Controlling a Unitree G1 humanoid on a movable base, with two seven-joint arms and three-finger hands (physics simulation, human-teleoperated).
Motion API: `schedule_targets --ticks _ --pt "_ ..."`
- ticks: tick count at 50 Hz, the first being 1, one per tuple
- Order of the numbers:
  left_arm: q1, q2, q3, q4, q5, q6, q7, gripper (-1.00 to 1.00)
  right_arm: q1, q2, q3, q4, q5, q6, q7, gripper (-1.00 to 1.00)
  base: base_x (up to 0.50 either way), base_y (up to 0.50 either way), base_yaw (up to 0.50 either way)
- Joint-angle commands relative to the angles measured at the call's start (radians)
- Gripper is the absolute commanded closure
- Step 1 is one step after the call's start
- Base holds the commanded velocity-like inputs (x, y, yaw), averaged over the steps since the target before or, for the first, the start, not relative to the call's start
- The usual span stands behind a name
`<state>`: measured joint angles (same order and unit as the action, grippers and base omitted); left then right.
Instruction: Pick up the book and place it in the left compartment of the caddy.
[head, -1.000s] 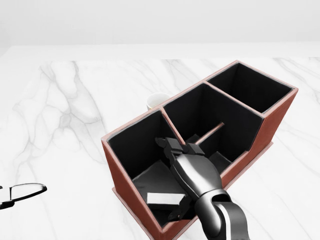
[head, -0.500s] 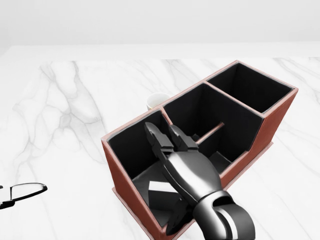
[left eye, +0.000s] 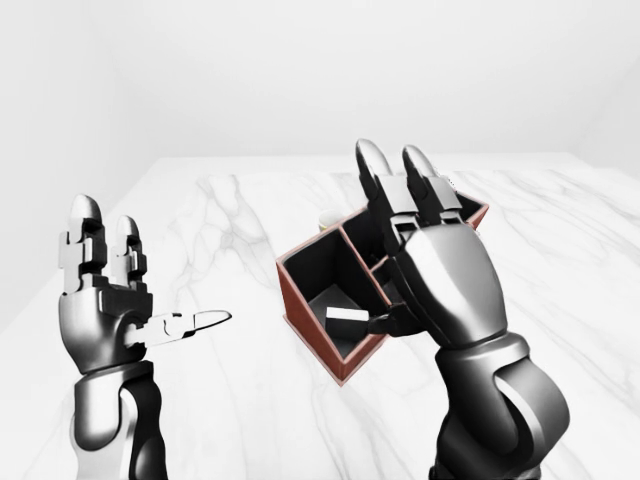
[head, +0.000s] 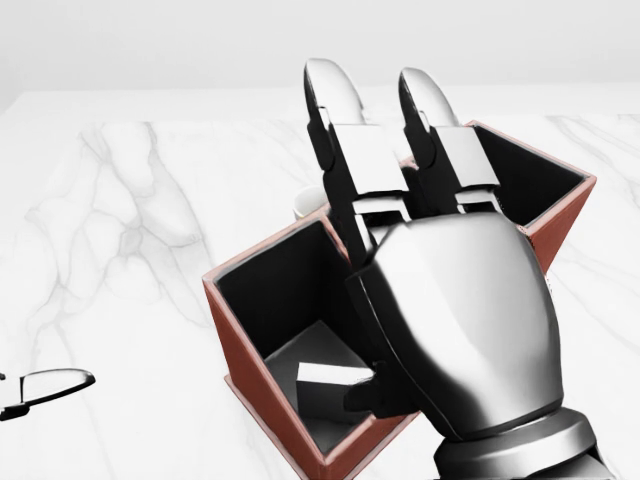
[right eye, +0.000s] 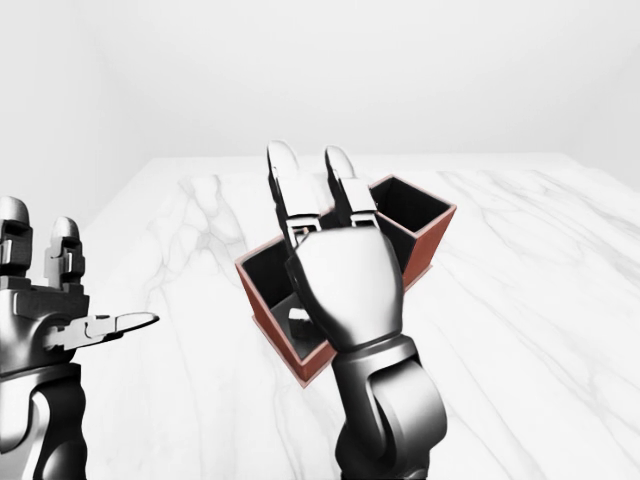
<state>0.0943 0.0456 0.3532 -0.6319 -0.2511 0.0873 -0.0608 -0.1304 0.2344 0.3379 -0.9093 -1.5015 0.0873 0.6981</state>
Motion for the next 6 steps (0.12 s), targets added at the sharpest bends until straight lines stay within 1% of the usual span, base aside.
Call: schedule_targets --ticks 1,6 --pt "0.003 -0.002 0.0 -0.009 0.001 0.0 -0.003 -1.0 -0.204 0.098 -0.073 -0.138 -0.209 0.0 0.0 -1.0 0.0 0.0 0.0" --pt "0.003 -0.002 0.002 -0.008 0.0 0.0 -0.004 -1.0 -0.284 0.041 -0.071 -0.138 -0.243 0.0 0.0 -1.0 0.0 0.0 0.0"
